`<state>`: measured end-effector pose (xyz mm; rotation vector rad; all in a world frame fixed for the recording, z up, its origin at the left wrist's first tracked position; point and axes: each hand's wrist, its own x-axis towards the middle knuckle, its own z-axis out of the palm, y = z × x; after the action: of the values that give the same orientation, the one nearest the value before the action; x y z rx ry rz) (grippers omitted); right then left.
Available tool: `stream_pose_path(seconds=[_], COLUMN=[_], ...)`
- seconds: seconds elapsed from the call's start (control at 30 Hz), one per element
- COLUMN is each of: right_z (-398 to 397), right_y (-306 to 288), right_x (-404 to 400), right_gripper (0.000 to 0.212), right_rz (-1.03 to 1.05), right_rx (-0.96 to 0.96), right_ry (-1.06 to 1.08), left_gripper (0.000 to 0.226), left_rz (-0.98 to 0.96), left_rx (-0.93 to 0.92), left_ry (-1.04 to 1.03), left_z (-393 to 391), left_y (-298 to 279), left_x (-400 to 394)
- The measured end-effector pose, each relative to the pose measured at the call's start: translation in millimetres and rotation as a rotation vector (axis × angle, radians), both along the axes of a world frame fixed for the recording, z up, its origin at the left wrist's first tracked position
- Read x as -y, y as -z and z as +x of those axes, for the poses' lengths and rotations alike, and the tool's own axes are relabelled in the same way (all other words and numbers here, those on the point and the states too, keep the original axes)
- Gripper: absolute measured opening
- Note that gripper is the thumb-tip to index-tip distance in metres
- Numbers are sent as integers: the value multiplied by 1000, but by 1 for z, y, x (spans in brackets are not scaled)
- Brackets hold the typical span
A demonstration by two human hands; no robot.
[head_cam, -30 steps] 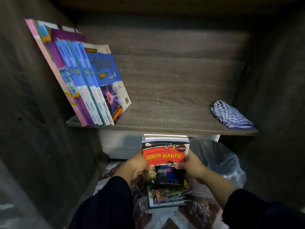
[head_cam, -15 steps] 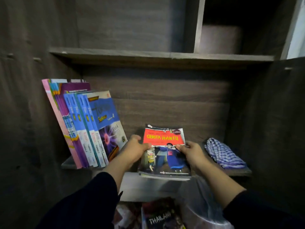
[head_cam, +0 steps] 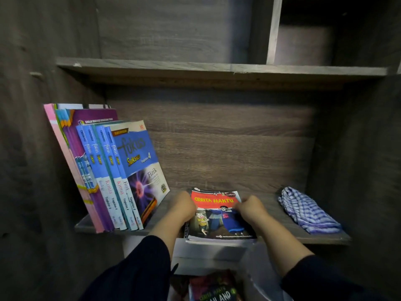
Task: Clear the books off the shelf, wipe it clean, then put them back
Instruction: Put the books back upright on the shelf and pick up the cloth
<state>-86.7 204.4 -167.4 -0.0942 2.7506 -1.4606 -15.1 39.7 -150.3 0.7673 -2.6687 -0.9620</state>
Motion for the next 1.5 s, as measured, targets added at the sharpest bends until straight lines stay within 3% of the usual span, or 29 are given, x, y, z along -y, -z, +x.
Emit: stream_pose_path(seconds=[0.23, 0.4, 0.57, 0.77, 1.0, 1.13, 1.27, 1.4, 1.5], right_z=[1, 4, 3, -1, 1, 1, 0, -2, -2], right_y=[-4, -7, -3, 1, 0, 0, 2, 2, 2], right_x=[-6, -15, -7, -4, -5, -6, -6, -4, -5], right_gripper=[10, 33, 33, 22, 6, 27, 27, 7, 16], right_rz=[-19, -13, 14, 38, 26, 33, 32, 35, 48], right_rx=[-9, 89, 83, 79, 62, 65, 72, 58, 50], right_ry=[-9, -57, -10, -16, -26, -20, -6, -9, 2], left_gripper=[21, 9, 23, 30, 20, 15, 19, 33, 15], left_rz=[26, 12, -202, -320, -500, -747, -773, -885, -775], left_rx=[-264, -428, -386, -384, -386, -236, -208, -241, -230], left_ry=[-26, -198, -277, -317, -320, -214, -173, -87, 12], left_z=[8, 33, 57, 62, 67, 76, 76, 69, 56], left_y=[-28, -42, -32, -25, -15, -2, 0, -2, -4], left_x=[20, 53, 52, 52, 58, 57, 58, 55, 40])
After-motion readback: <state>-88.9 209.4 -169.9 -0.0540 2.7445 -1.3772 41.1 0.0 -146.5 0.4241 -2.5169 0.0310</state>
